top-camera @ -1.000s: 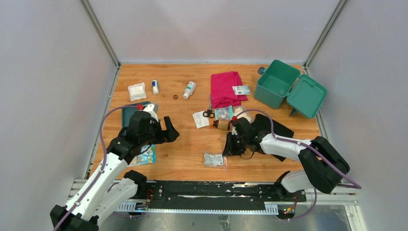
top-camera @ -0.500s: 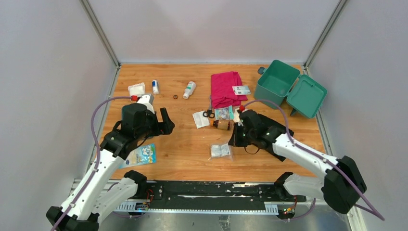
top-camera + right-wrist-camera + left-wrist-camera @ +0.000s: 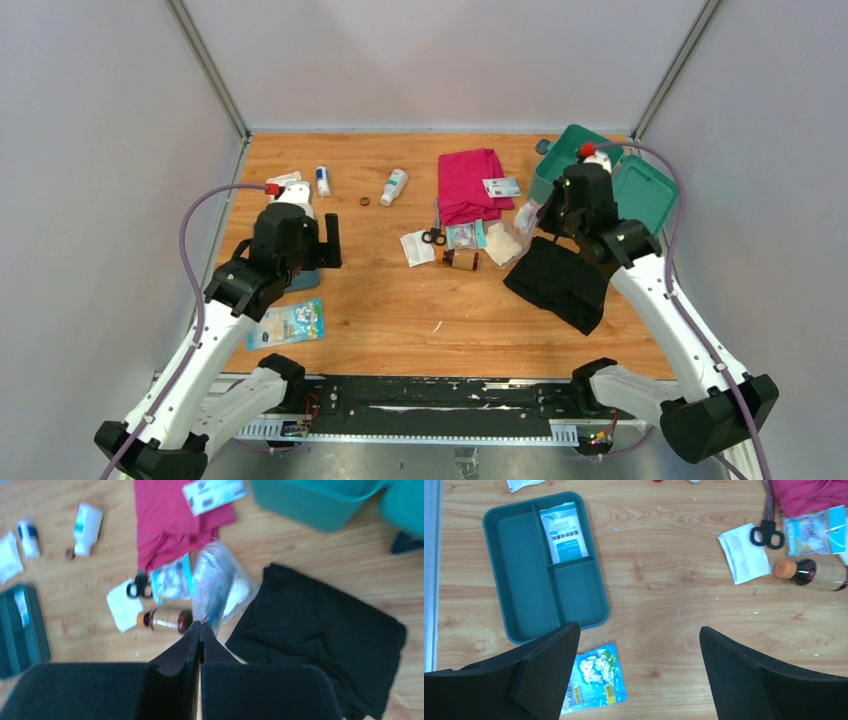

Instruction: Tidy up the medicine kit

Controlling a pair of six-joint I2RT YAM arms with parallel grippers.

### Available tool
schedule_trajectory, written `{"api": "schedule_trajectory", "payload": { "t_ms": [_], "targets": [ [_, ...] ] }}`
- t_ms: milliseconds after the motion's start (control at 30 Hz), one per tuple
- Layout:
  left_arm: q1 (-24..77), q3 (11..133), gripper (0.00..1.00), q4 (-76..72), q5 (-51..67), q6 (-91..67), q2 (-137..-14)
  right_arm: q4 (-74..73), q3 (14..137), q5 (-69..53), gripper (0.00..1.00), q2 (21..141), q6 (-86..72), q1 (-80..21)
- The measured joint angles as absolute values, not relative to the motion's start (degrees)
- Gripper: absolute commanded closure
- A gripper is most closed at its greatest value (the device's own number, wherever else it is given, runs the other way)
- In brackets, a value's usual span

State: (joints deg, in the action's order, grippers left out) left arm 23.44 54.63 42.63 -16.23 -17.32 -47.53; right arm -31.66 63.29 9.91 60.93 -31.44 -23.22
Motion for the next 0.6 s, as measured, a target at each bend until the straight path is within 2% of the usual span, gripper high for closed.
{"api": "schedule_trajectory", "payload": {
  "t_ms": [267,600],
  "targets": [
    [23.4,53.5,0.01,43.1,-17.1,-15.0,-48.3,-33.3,75.5,12.7,1.0,70.2,-30.9,-11.0],
    [23.4,53.0,0.02,43.0,-15.6,-14.0,-54.3,-34.0,93.3,12.6,1.0,89.2,-28.3,-5.0]
  ]
}}
